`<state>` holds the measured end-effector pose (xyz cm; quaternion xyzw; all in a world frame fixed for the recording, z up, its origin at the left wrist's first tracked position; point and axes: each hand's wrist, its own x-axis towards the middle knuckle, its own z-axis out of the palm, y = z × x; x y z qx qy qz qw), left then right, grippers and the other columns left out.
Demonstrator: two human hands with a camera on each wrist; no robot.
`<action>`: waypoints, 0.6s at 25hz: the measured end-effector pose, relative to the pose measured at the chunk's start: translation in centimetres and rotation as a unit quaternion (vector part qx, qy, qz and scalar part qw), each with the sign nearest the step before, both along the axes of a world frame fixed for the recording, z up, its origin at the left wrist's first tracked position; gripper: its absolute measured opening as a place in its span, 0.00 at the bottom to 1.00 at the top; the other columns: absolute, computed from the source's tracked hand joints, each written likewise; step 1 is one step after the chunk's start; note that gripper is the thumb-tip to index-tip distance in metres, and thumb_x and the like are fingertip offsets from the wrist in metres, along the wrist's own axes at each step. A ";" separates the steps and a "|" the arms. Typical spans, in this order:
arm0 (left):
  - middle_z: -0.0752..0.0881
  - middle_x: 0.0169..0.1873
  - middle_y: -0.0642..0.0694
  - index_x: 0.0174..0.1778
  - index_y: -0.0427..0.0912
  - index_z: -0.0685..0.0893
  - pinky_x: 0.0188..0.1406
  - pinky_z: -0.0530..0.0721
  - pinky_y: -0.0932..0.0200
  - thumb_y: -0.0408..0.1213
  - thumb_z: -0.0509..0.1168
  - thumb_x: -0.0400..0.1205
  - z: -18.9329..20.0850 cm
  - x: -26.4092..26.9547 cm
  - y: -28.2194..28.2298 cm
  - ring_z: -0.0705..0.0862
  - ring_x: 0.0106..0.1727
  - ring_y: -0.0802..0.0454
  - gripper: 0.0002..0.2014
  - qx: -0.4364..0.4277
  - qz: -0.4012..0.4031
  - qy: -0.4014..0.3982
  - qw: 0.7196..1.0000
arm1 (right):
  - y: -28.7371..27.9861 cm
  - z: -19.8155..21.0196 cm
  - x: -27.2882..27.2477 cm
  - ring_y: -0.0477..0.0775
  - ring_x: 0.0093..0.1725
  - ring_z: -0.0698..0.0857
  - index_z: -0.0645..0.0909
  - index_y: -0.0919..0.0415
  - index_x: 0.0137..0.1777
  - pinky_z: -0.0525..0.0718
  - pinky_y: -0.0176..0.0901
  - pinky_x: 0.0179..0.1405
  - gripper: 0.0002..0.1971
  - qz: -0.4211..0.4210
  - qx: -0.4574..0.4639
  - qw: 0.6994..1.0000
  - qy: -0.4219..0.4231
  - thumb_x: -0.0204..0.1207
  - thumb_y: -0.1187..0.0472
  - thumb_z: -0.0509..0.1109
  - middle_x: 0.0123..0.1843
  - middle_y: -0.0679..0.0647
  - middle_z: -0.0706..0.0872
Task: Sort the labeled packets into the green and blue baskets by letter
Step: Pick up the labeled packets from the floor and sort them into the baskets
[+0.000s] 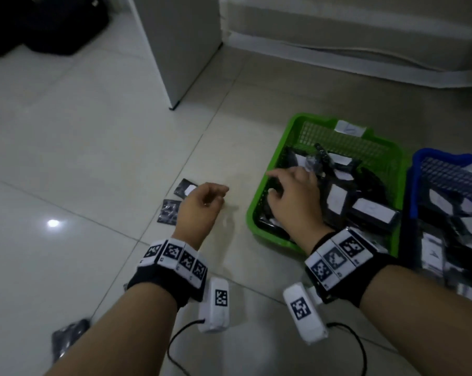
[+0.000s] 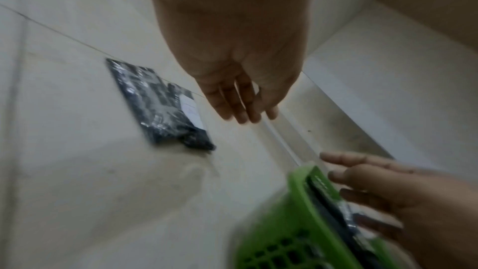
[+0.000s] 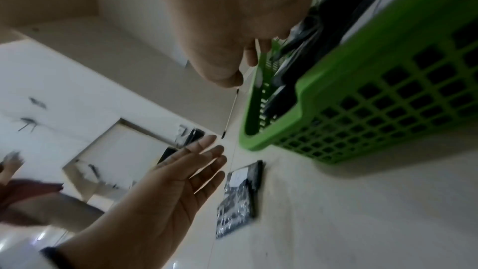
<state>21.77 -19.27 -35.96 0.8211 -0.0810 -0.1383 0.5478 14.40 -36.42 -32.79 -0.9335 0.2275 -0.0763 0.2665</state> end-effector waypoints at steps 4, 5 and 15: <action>0.80 0.66 0.38 0.67 0.39 0.79 0.69 0.73 0.50 0.25 0.65 0.71 -4.3 2.2 7.0 0.76 0.68 0.37 0.26 0.304 -0.024 -0.129 0.943 | 5.1 -1.7 2.6 0.56 0.65 0.71 0.81 0.58 0.63 0.72 0.44 0.67 0.19 0.197 0.014 0.980 -0.031 0.72 0.67 0.65 0.61 0.56 0.78; 0.75 0.72 0.40 0.73 0.41 0.74 0.74 0.68 0.46 0.28 0.66 0.72 -5.0 2.5 8.2 0.71 0.74 0.37 0.30 0.350 -0.060 -0.122 0.927 | 6.3 -2.4 3.5 0.57 0.65 0.72 0.80 0.60 0.64 0.74 0.45 0.66 0.18 0.237 0.008 0.971 -0.002 0.74 0.67 0.64 0.62 0.56 0.77; 0.80 0.56 0.46 0.64 0.49 0.80 0.52 0.79 0.49 0.45 0.56 0.85 -4.4 0.2 11.0 0.77 0.58 0.44 0.14 0.415 -0.091 -0.164 0.890 | 9.8 -6.4 7.6 0.68 0.64 0.71 0.70 0.57 0.68 0.78 0.57 0.60 0.20 0.241 -0.080 0.948 0.194 0.77 0.68 0.58 0.64 0.65 0.71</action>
